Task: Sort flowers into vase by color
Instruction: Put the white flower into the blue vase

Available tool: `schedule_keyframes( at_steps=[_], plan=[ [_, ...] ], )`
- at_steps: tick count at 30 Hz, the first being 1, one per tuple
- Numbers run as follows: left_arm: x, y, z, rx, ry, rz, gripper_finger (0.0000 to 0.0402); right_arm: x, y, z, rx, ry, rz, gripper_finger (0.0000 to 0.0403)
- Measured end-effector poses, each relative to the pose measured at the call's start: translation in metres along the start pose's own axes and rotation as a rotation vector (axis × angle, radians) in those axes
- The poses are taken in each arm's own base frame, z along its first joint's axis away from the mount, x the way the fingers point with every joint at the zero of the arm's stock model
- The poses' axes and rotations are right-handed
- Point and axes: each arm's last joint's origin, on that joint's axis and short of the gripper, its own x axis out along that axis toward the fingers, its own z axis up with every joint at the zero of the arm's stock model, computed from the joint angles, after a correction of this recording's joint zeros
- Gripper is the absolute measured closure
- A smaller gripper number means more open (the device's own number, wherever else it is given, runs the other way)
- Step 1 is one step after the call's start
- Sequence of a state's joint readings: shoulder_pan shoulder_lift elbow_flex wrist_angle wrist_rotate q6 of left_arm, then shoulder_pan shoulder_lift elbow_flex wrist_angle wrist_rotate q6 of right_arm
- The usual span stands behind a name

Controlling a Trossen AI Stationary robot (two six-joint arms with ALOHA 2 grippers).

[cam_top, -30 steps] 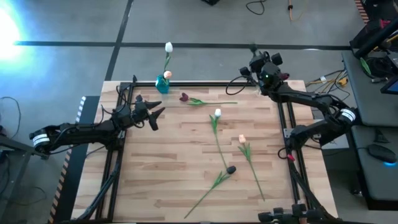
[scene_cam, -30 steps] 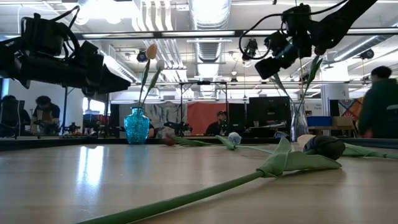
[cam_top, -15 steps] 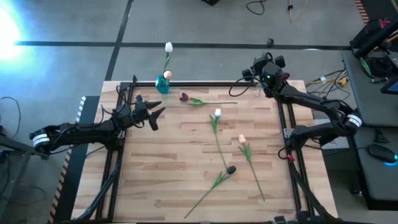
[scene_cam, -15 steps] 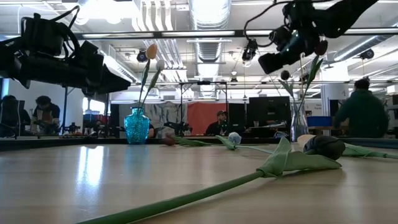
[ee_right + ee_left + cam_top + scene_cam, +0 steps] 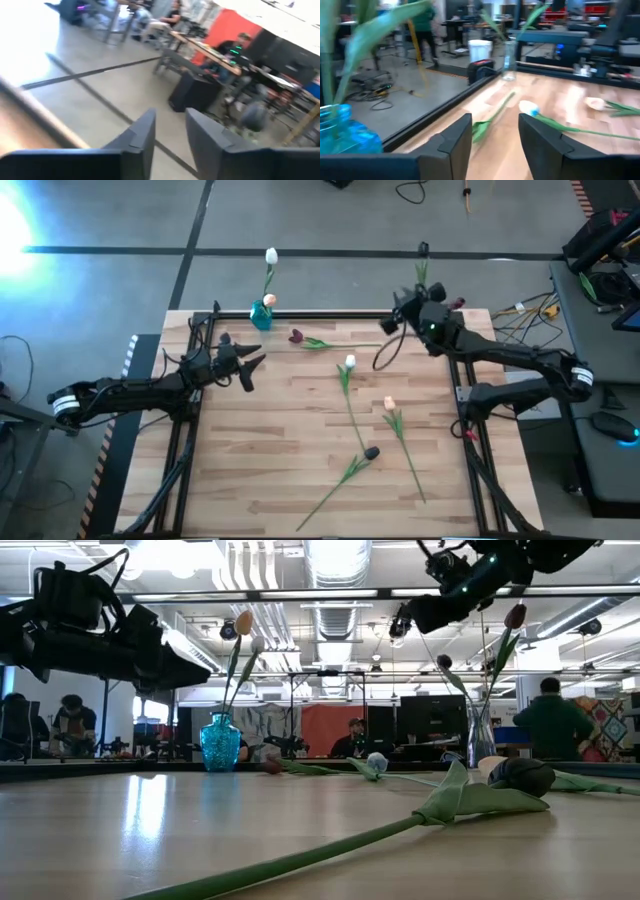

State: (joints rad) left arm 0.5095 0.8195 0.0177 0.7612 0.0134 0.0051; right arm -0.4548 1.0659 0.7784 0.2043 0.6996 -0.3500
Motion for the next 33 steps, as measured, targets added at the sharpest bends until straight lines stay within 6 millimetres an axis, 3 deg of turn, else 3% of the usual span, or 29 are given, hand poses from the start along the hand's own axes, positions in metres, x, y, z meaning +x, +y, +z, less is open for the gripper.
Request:
schedule_keyframes(
  at_steps=[6,14,23,33],
  plan=[
    [0.0,-0.001,0.0,0.001,0.0,-0.033,0.0312,-0.021,0.031,0.005,-0.051,-0.029,0.143,0.0386],
    [0.0,-0.003,0.0,0.004,0.002,-0.087,0.0396,-0.05,0.055,0.01,0.005,-0.066,0.285,0.039],
    [0.0,-0.005,-0.001,-0.023,0.006,-0.185,0.0401,-0.061,0.074,-0.011,0.21,0.157,0.535,0.039],
    [0.003,-0.005,-0.01,-0.026,0.072,-0.185,0.0401,-0.054,0.114,-0.037,0.231,0.338,0.567,0.037]
  ],
)
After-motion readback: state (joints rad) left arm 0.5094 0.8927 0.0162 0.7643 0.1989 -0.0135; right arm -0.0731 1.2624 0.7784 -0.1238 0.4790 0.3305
